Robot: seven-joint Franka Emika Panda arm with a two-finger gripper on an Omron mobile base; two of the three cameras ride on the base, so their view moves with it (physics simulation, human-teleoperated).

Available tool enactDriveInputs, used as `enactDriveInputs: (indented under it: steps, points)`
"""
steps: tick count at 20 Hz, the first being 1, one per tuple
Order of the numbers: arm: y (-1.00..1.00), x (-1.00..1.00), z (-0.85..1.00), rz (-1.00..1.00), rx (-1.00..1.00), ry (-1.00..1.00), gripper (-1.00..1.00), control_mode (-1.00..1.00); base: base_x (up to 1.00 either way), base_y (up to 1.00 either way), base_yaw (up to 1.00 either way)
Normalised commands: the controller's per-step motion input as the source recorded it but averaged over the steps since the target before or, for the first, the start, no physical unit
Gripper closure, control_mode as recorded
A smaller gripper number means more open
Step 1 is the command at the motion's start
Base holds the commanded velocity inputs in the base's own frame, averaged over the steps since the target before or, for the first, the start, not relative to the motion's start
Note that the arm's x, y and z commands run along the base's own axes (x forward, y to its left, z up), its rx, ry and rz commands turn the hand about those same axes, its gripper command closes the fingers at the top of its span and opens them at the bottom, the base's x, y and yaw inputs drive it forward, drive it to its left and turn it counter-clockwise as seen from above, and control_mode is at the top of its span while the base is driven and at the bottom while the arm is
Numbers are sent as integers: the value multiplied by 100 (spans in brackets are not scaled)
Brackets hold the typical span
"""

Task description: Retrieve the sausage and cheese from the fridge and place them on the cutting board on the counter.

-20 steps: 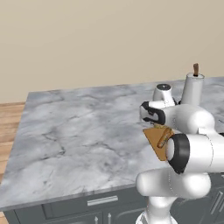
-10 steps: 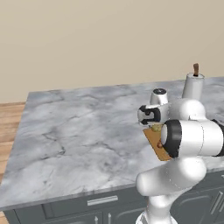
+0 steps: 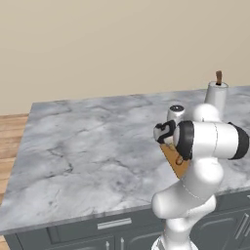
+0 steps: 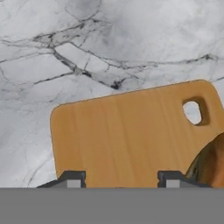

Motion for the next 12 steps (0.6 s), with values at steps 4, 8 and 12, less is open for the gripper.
enactDriveInputs:
  steps: [4, 8, 12]
  points:
    - [0, 18, -16, -5, 0, 0, -100, -100, 0, 0, 0]
    - [-11, 4, -3, -2, 0, 0, -100, -100, 0, 0, 0]
    - [-28, 0, 0, 0, 0, -1, -100, -100, 0, 0, 0]
